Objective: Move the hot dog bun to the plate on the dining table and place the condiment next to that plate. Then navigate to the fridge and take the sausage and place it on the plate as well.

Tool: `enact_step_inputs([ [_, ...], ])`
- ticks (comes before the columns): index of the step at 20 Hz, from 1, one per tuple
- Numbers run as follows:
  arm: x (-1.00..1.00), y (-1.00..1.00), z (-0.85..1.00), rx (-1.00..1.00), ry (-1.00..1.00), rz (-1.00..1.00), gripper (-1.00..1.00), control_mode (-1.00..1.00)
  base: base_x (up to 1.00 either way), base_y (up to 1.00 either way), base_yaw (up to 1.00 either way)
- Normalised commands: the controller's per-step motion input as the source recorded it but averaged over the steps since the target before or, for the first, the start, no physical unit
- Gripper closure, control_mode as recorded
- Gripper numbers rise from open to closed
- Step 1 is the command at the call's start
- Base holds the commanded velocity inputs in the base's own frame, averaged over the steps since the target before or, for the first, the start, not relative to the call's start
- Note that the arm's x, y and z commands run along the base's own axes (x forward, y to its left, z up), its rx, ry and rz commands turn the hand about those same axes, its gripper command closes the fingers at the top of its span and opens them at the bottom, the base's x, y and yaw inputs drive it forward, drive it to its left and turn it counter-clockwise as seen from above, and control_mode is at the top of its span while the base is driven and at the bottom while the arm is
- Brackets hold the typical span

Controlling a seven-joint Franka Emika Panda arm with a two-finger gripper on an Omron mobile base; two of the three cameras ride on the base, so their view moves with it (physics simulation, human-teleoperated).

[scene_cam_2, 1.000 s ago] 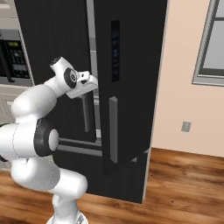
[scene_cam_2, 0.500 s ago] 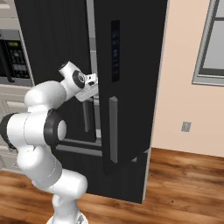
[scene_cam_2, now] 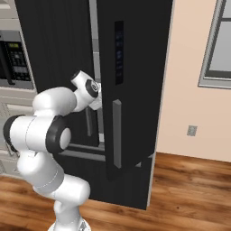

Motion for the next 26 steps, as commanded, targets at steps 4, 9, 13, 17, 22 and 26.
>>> enact_step_inputs([
  [4,-0.38,-0.52,0.00,-0.06,-0.12,0.00,-1.00,-1.00,0.00,0.00,0.00],
  [9,-0.65,-0.50,0.00,-0.06,-0.18,0.00,-1.00,-1.00,0.00,0.00,0.00],
  [13,-0.58,-0.61,0.02,-0.01,-0.15,-0.02,-1.00,-1.00,0.00,0.00,0.00],
  [17,-0.16,-0.91,0.06,0.00,-0.06,0.00,-1.00,-1.00,0.00,0.00,0.00],
  [22,-0.02,-0.92,0.03,0.02,-0.02,0.00,-1.00,-1.00,0.00,0.00,0.00],
  [26,-0.06,-0.59,0.01,0.08,-0.02,0.00,-1.00,-1.00,0.00,0.00,0.00],
])
